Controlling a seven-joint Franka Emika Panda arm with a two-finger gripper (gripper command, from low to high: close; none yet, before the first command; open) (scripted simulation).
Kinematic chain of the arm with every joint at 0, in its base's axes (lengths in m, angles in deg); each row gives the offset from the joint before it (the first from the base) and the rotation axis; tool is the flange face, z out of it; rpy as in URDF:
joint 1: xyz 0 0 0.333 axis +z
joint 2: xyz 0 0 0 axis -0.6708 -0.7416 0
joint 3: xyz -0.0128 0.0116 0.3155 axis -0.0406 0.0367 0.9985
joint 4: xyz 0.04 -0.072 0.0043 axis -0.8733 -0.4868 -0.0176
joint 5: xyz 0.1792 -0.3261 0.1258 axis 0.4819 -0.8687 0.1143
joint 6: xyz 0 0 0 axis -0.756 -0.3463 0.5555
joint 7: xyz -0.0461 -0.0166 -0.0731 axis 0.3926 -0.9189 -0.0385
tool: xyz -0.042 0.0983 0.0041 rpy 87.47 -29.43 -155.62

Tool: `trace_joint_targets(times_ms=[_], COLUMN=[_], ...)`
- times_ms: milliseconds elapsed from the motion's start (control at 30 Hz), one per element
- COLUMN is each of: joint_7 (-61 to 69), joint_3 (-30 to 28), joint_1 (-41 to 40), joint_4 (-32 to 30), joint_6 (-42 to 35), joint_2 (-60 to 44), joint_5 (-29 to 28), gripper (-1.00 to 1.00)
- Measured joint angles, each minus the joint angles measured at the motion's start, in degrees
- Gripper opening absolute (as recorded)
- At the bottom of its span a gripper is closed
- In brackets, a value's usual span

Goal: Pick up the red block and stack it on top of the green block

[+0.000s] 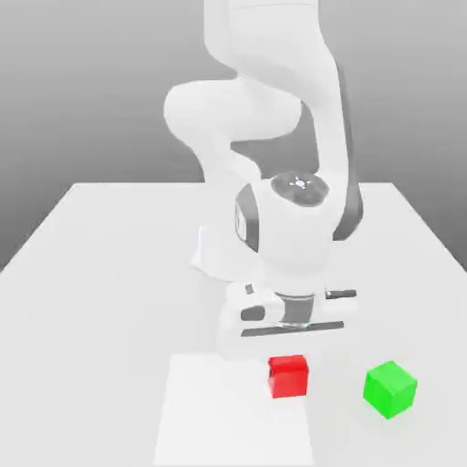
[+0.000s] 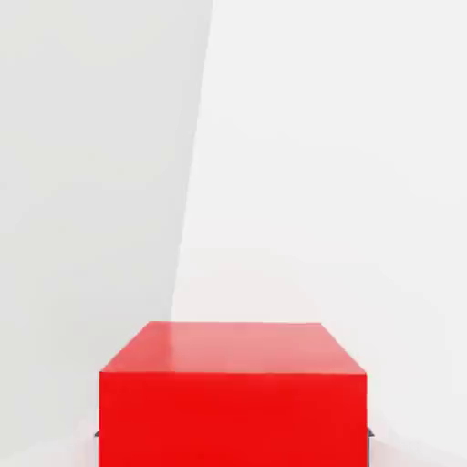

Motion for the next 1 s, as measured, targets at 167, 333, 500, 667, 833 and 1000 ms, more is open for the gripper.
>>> trace_joint_targets(times_ms=[167,333,500,667,833,1000], joint_7=[1.4,1.5,0.6,-0.1,-0.5,-4.6], joint_3=[1.0,2.3,8.6,12.5,14.1,11.5], joint_1=[-0.5,-0.2,-3.3,2.1,4.5,6.3], joint_4=[-1.3,0.0,3.5,7.2,10.7,11.7], joint_6=[-7.7,-13.1,-16.0,-18.8,-21.0,-13.5], joint_2=[9.0,13.2,12.4,11.5,10.2,1.4], joint_5=[1.9,2.4,1.6,1.4,1.4,-4.2], gripper=[-1.00,-1.00,-1.00,-1.00,-1.00,-1.00])
